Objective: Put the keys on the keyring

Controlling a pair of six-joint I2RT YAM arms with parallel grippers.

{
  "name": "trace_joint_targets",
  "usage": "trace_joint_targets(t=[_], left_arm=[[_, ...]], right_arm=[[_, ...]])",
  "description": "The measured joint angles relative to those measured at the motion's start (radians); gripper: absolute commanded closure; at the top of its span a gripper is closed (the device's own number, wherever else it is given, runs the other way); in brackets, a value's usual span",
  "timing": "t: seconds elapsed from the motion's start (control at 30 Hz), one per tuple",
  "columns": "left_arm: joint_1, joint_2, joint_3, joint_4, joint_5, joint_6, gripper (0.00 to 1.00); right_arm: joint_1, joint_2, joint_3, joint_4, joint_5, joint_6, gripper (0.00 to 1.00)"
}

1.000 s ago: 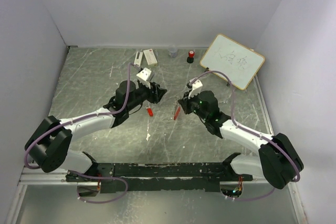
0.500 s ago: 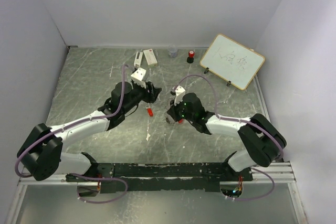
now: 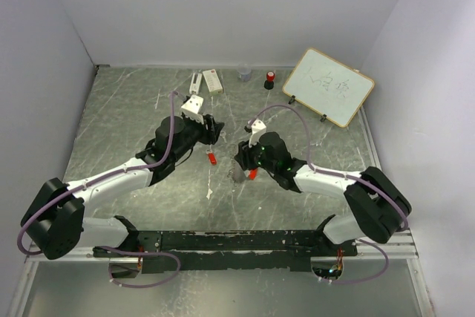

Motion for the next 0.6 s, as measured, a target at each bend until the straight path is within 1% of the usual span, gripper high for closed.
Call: trace_joint_targets(t=[0.1,0.2,0.3,0.43,0.6], left_arm=[[0.000,0.000,0.000,-0.004,-0.006,0.000,0.37],[0.000,0.000,0.000,-0.012,-0.011,0.000,0.37],[0.000,0.000,0.000,-0.028,-0.020,0.000,0.36],[0.000,-0.002,-0.001,-0.040,-0.029,0.000,0.34],[0.002,-0.010,-0.002,-0.042,-0.037,0.000,0.34]], right_arm=[[0.000,0.027,0.037,-0.025,0.032,0.005,0.56],[0.000,0.109,0.119,-0.049,0.042,0.006,0.55],[0.000,0.175,0.166,-0.054,0.044,0.006,0.54],[0.003,0.220,0.177,-0.074,0.040,0.006,0.54],[0.021,0.239,0.177,-0.105,0.050,0.003,0.55]])
